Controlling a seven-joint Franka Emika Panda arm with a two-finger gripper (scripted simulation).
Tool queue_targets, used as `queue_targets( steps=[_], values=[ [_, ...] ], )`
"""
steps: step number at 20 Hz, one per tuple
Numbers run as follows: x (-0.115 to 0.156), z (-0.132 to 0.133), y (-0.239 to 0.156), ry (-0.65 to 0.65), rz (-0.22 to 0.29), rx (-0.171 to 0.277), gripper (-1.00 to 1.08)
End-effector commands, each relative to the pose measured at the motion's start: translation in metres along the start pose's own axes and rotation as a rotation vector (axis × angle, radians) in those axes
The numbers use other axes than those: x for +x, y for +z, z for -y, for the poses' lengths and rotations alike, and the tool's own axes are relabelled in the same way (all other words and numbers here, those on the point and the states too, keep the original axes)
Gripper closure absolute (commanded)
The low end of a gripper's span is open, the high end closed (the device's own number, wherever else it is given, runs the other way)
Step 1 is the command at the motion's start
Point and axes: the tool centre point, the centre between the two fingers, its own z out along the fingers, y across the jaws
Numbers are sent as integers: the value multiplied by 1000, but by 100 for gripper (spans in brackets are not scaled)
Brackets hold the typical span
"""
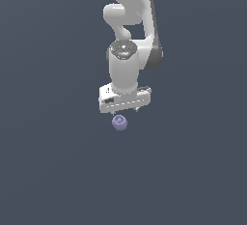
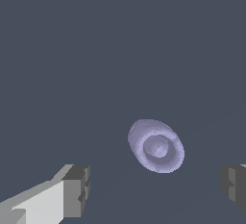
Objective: Pick up the object and move it to a goal position.
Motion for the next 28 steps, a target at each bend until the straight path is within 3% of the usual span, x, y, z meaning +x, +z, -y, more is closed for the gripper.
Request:
queue_targets(
  steps=[1, 28],
  values=[
    [-1, -2, 3, -59, 2, -2, -92],
    [-11, -20, 43, -791, 19, -14, -92]
  ],
)
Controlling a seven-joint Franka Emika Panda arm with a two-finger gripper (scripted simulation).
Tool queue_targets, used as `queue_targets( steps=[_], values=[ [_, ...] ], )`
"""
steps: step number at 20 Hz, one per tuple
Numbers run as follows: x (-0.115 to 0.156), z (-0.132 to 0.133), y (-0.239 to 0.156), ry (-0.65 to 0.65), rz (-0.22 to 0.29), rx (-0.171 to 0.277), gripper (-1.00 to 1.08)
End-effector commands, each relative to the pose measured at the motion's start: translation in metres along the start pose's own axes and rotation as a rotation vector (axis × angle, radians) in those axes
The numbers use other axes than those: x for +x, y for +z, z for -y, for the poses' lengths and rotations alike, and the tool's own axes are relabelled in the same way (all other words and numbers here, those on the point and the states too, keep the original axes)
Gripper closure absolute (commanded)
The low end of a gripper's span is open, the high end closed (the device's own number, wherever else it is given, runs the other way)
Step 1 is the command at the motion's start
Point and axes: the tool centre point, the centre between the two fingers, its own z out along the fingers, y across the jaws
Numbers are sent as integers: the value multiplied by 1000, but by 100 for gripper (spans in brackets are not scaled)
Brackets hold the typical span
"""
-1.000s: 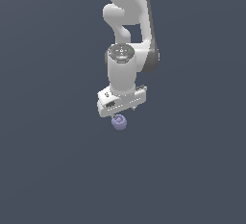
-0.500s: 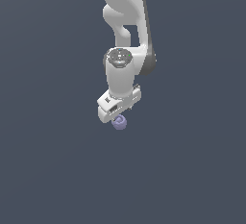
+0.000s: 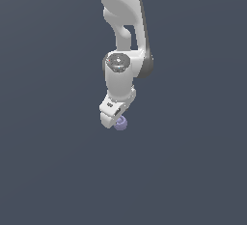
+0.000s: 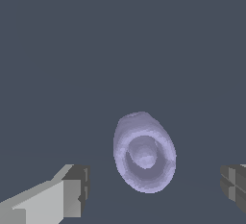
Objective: Pick up the object and move it to a goal position.
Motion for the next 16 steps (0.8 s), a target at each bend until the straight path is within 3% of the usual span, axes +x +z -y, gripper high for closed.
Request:
queue_targets(
  steps=[1, 16],
  values=[
    [-1, 0, 3, -66, 1, 0, -92],
    [-6, -1, 13, -264, 1, -1, -92]
  ],
)
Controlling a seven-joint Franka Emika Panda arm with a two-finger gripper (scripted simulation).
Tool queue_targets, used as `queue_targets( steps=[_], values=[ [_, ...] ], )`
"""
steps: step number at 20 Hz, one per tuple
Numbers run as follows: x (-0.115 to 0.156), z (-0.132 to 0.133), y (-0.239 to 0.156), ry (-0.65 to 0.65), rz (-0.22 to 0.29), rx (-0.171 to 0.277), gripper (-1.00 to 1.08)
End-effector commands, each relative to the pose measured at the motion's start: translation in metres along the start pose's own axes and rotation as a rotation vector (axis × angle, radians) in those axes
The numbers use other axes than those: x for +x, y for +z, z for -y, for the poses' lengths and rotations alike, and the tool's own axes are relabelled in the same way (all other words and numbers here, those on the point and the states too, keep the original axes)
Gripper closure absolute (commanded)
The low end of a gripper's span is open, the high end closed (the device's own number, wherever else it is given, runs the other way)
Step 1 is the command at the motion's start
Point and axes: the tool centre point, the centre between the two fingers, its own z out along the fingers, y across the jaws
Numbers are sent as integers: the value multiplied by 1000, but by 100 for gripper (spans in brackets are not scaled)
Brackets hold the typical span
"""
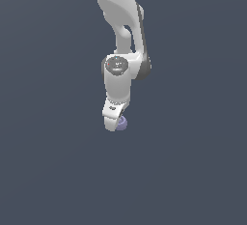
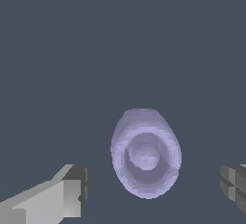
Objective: Pick up the object and move it to a goal position.
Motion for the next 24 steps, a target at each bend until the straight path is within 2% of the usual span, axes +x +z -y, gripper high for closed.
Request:
queue_targets(
  steps=[1, 6, 15, 20, 21, 24],
  values=[
    [0, 0, 0, -11, 0, 0, -92],
    [0, 0, 4, -7, 0, 0, -92],
    [0, 1, 43, -12, 0, 0, -92],
    [0, 0, 51, -12, 0, 0, -92],
    [0, 0, 51, -12, 0, 0, 108],
    [0, 0, 51, -12, 0, 0, 108]
  ],
)
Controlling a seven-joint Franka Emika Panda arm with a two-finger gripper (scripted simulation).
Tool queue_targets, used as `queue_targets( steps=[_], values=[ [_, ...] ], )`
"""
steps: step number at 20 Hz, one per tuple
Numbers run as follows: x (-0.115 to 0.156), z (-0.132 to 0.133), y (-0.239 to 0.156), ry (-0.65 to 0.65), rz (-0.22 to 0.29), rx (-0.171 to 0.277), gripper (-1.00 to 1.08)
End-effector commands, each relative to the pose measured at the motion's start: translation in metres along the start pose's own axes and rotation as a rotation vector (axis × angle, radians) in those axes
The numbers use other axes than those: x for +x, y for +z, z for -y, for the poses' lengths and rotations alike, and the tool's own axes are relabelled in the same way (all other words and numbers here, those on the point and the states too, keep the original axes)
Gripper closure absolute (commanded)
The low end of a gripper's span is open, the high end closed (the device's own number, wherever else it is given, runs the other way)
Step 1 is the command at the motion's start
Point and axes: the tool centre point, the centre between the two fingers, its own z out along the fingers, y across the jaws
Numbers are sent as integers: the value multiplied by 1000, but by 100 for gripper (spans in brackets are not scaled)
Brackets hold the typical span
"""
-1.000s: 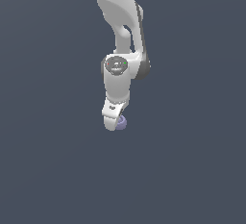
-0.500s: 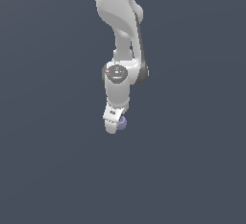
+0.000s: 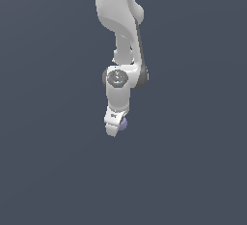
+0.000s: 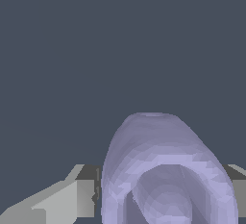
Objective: Pick up the object and move it to a goal position.
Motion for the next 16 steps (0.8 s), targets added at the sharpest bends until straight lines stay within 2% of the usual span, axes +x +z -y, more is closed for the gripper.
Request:
queue_targets(
  steps=[1, 10, 16],
  values=[
    [0, 0, 1, 0, 0, 1, 108],
    [-1, 0, -2, 0, 0, 0, 108],
    [-9, -2, -24, 0, 0, 0, 108]
  ],
)
